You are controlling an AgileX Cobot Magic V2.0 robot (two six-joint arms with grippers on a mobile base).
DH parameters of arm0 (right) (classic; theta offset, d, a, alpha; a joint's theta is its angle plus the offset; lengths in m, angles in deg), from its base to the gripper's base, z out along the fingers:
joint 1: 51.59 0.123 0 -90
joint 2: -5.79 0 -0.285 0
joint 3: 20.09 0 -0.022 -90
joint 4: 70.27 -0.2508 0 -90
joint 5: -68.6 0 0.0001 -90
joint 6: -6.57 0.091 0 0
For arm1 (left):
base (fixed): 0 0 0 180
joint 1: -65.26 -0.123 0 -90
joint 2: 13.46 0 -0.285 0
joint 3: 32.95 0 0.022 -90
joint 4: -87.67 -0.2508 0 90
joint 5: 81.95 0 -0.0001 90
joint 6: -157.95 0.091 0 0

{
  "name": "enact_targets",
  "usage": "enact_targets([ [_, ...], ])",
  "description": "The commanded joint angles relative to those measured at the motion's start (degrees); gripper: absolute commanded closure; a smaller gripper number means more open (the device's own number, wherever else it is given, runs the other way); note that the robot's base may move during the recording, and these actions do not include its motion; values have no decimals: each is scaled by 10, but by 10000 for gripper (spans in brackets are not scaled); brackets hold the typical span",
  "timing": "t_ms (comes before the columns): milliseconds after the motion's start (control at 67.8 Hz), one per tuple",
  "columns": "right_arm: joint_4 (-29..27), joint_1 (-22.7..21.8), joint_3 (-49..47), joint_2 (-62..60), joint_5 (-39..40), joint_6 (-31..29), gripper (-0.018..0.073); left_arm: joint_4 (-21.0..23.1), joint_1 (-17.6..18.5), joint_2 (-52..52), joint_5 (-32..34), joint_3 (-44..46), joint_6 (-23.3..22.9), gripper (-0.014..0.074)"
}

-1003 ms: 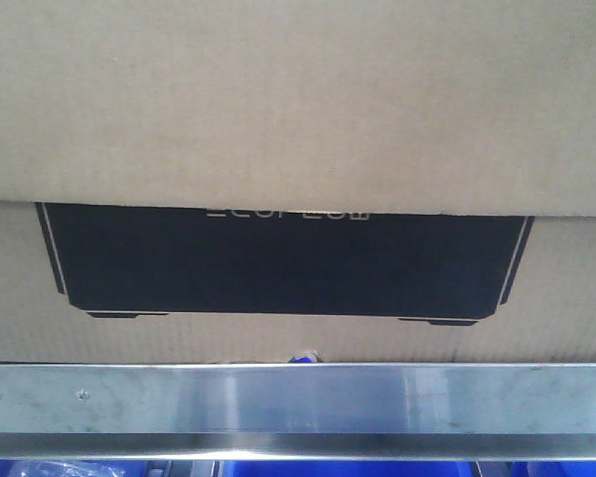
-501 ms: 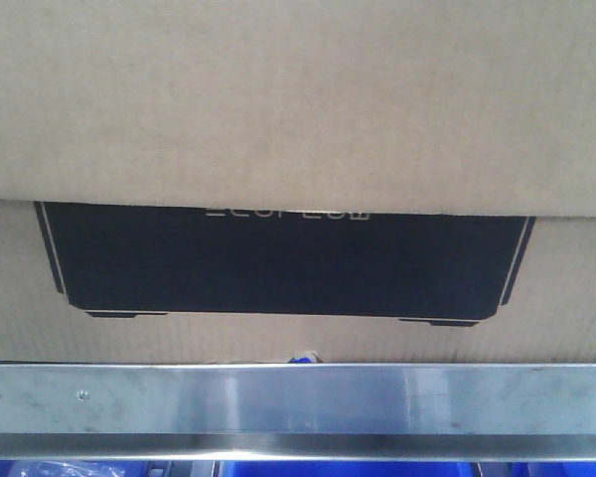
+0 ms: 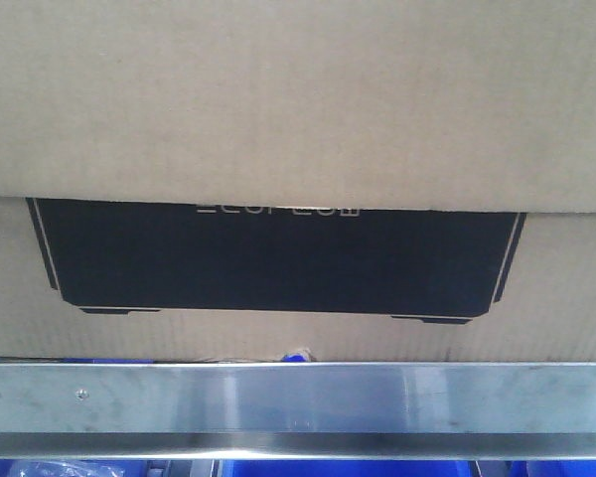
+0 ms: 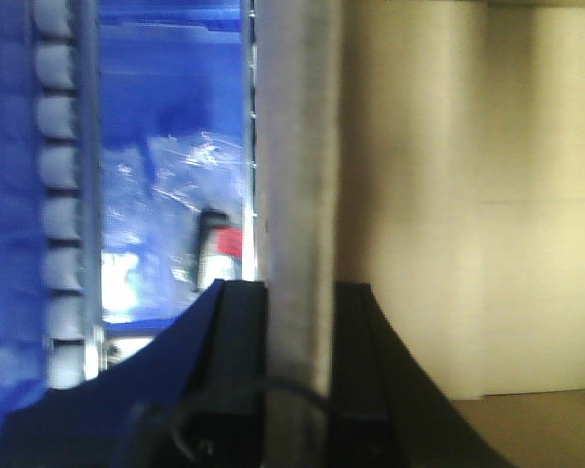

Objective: Grab box from left shelf to table start
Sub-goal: 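Lift the cardboard box with both grippers and pull it off the shelf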

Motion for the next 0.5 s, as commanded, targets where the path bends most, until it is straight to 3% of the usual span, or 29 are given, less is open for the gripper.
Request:
enact_targets([
  [0, 15, -5, -30, -21, 34, 7, 501, 8, 0, 16, 17, 14, 2, 691],
  [29, 14, -5, -36, -26, 30, 8, 501, 8, 0, 19, 18, 14, 2, 691],
  [44, 6, -5, -34, -115, 10, 26, 501, 7, 29, 90, 47, 7, -12, 689],
  [133, 5, -3, -6, -157, 16, 26, 501, 7, 41, 128, 70, -14, -18, 689],
  [487, -38, -2, 158, -344, 47, 26, 501, 8, 48, 317, 112, -173, -28, 689],
])
